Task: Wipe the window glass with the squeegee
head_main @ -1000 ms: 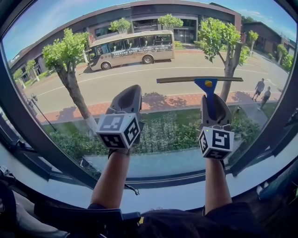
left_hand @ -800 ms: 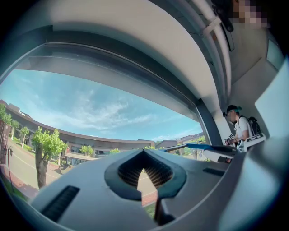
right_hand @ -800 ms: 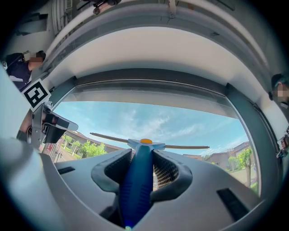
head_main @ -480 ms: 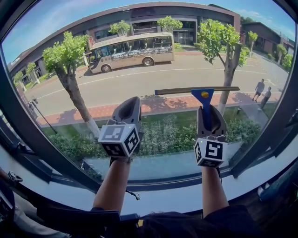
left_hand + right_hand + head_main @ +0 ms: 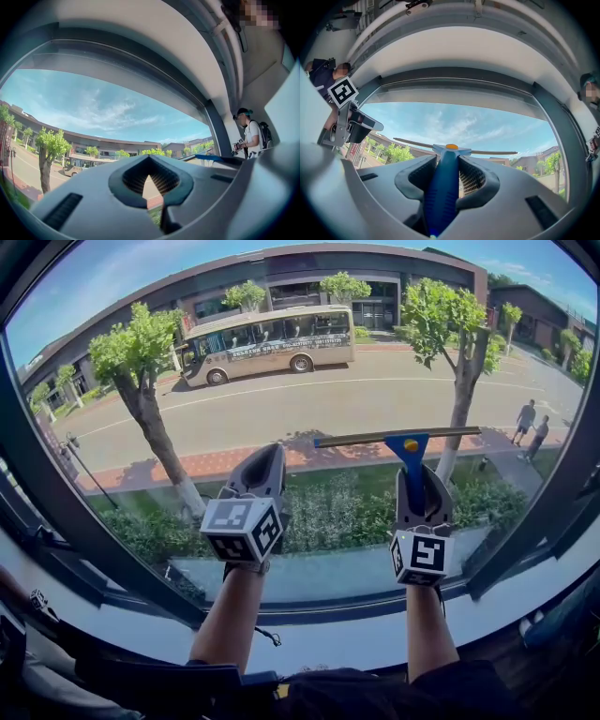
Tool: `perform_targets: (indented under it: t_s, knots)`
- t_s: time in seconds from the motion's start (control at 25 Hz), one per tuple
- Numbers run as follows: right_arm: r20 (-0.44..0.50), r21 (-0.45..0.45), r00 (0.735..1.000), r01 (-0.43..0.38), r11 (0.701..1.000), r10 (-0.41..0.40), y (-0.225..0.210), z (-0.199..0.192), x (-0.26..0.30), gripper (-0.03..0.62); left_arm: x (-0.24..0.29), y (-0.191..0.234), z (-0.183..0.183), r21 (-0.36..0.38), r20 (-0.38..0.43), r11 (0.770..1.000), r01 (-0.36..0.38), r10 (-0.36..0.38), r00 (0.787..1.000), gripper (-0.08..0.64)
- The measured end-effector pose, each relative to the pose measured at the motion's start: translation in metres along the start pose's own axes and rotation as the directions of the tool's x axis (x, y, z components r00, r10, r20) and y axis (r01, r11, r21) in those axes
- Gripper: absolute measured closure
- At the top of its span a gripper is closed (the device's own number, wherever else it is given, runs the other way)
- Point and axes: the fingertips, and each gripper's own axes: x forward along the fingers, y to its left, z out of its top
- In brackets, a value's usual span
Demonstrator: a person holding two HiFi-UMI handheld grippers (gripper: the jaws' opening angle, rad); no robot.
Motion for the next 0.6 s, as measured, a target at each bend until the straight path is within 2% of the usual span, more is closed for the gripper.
perform_targets:
  t_s: [0.24,0.6]
  knots:
    - [-0.016,-0.005,1.0,-0.008,1.0,0.008,0.0036,-0.0034,-0.0001,0.449,0.0011,-0.0022,-0.0011,-0.009,0.005,1.0,0.01,-0.01,1.0,0.56]
    - [-0.032,-0.002,0.999,-0.005,1.0,0.005,0.0045,-0.0098,-0.0007,0.449,-0.002,-0.002,-0.0004,-0.004,0.001,1.0,-0.02,0.02,1.0,0.56]
